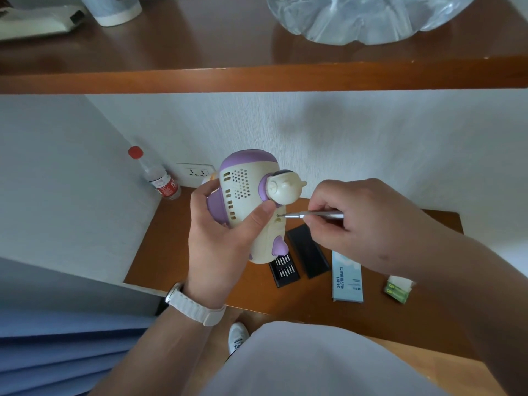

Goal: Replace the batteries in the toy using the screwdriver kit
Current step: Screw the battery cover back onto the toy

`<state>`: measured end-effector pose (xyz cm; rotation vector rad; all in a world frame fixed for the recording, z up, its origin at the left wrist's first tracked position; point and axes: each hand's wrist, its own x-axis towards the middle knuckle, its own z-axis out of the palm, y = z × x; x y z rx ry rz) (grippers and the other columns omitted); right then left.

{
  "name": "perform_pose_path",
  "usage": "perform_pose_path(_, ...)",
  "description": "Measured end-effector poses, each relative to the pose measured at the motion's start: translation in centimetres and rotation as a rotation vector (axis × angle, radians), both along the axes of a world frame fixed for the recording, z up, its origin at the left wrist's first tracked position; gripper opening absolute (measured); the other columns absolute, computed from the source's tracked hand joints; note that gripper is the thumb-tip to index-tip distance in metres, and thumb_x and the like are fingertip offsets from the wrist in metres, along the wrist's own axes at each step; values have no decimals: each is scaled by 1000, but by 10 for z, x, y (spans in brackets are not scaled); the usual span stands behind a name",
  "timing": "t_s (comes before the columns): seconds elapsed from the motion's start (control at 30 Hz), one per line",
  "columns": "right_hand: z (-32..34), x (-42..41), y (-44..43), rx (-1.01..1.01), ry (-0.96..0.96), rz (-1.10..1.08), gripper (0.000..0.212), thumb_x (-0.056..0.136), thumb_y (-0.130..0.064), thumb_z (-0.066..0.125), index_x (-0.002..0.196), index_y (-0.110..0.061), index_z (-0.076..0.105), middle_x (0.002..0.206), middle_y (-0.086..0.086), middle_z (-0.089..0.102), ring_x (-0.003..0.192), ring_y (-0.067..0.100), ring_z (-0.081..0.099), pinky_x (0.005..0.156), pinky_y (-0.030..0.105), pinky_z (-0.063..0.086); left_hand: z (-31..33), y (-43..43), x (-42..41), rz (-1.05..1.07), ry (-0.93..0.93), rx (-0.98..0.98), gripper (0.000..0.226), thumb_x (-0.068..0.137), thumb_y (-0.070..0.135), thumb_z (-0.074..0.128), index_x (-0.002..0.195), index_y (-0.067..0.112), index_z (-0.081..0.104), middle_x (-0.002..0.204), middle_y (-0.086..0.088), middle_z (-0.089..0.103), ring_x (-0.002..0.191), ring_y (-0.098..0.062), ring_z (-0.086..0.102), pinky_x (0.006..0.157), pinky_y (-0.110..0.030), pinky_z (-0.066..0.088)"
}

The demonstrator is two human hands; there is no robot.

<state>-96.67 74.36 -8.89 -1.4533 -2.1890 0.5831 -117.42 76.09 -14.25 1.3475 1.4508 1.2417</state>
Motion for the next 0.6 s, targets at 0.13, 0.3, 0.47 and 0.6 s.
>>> perform_pose_path(0.13,0,-1,0,5,17,17,11,86,-35,53,89,-25,55,62,-6,57,57,12,55,56,22,45,1,0,1,8,-12,-8,87,59,59,82,131,31,43,105,20,65,100,-4,68,62,-27,60)
perform_pose_path(0.3,-1,1,1,23,-12,23,18,86,-20,64,88,-30,49,61,-11,53,64,9,56,58,18,45,1,-1,2,9,-6,-11,87,60,60,81,132,31,42,107,18,64,102,-4,67,66,-31,62)
perform_pose_path(0.47,-1,1,0,11,-7,17,6,87,-26,57,84,-27,52,55,-13,46,68,-6,55,64,14,44,1,1,2,2,-4,-8,83,61,59,81,130,35,42,105,25,63,102,0,65,67,-25,60)
perform_pose_path(0.6,0,1,3,8,-9,17,10,88,-30,55,83,-22,57,52,-13,45,65,-6,54,60,13,43,-1,2,3,2,-14,-17,84,60,59,81,130,35,42,104,24,63,102,0,65,65,-22,59)
